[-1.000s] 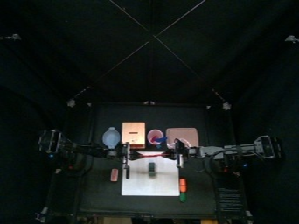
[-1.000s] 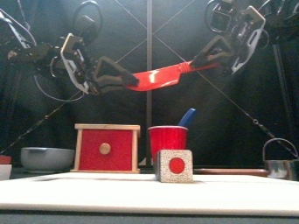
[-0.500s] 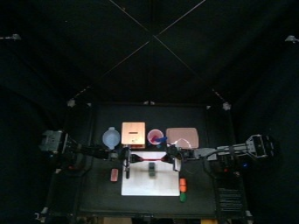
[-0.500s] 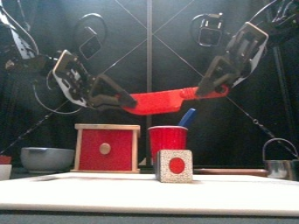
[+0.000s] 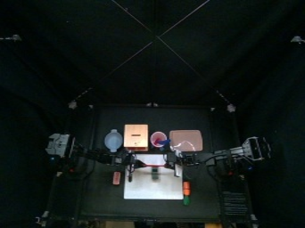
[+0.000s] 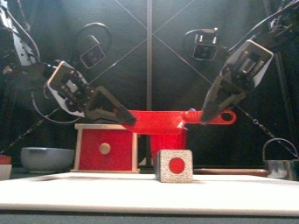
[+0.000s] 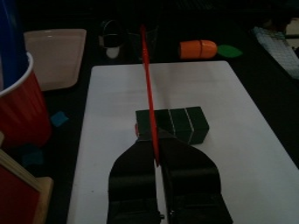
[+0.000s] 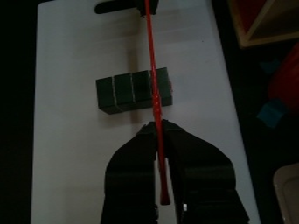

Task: Cut the sushi into 4 pieces with the knife
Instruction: Cut the sushi into 4 pieces

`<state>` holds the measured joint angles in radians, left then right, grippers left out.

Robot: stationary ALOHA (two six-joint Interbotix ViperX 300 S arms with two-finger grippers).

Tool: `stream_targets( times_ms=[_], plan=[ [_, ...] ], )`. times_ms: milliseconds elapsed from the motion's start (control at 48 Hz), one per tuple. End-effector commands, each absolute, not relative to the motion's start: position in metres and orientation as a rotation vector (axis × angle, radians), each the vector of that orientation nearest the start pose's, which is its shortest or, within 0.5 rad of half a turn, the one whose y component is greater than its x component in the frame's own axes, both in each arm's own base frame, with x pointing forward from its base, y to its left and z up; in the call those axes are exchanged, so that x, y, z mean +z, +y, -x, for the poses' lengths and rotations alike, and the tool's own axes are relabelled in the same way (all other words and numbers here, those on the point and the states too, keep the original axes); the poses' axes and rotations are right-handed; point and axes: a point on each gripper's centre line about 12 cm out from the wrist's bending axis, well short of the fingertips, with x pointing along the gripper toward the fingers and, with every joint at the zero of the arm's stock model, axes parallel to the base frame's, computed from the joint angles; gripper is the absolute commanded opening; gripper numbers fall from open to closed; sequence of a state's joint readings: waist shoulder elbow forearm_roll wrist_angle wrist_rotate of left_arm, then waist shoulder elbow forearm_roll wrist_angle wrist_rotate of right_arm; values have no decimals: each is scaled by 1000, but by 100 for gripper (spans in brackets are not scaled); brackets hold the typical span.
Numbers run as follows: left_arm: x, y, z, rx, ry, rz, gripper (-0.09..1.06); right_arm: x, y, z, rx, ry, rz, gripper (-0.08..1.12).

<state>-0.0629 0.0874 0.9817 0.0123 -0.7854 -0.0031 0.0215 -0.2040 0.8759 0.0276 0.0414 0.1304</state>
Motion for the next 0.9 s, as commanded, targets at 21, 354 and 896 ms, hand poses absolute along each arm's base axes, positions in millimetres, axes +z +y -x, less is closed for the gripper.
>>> stream_targets(
  times_ms=[21,354,896],
  plan=[
    [134,-26,-353,-77,242,-10,21,178,6,-329,-34,683,-141,6],
    [119,-25,-363,-64,275,-2,21,166,4,-331,-43,717,-144,6],
    [109,-32,-366,-70,301,7,21,161,4,-336,-45,733,-141,6]
  ],
)
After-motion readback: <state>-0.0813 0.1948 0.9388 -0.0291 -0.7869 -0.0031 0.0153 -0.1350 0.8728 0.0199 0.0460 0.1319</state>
